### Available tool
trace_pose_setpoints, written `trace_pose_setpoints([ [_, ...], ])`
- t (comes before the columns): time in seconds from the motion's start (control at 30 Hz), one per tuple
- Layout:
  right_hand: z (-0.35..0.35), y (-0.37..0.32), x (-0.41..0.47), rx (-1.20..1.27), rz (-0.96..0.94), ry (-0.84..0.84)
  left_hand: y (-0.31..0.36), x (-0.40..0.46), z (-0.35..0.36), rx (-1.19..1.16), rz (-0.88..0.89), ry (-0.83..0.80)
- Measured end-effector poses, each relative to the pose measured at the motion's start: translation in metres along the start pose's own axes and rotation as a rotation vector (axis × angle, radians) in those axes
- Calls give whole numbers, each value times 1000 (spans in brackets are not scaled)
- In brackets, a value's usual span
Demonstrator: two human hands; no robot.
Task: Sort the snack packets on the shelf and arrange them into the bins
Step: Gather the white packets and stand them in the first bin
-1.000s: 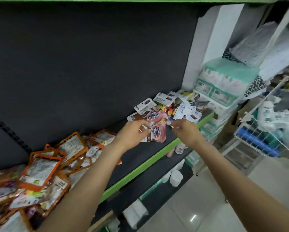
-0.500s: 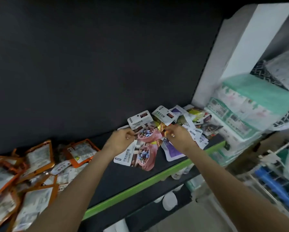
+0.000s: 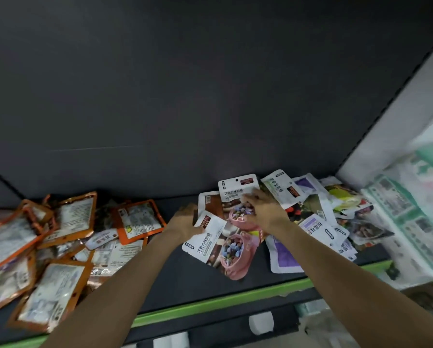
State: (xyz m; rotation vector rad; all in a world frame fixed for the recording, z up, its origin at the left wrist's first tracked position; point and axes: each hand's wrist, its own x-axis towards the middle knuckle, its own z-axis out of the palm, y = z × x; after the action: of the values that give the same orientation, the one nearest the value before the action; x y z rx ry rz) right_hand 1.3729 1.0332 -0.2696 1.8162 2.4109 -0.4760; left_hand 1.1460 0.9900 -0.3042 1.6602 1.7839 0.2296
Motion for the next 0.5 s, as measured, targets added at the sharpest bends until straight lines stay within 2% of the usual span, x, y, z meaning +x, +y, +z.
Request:
trace_pose_setpoints([
  [0.07,6,1,0,-41,-20,-25,-6,-3,3,46,-39,4],
  [0.2,6,6,1,0,-40,-1,-8,-5,3,-65,-109,81],
  [0.33,7,11,6,31,-70,2,0,-16,-21,-163,-80,282],
  [0.5,-4,7,25,97,-9,-108,2,-14,-56,-39,0,530],
])
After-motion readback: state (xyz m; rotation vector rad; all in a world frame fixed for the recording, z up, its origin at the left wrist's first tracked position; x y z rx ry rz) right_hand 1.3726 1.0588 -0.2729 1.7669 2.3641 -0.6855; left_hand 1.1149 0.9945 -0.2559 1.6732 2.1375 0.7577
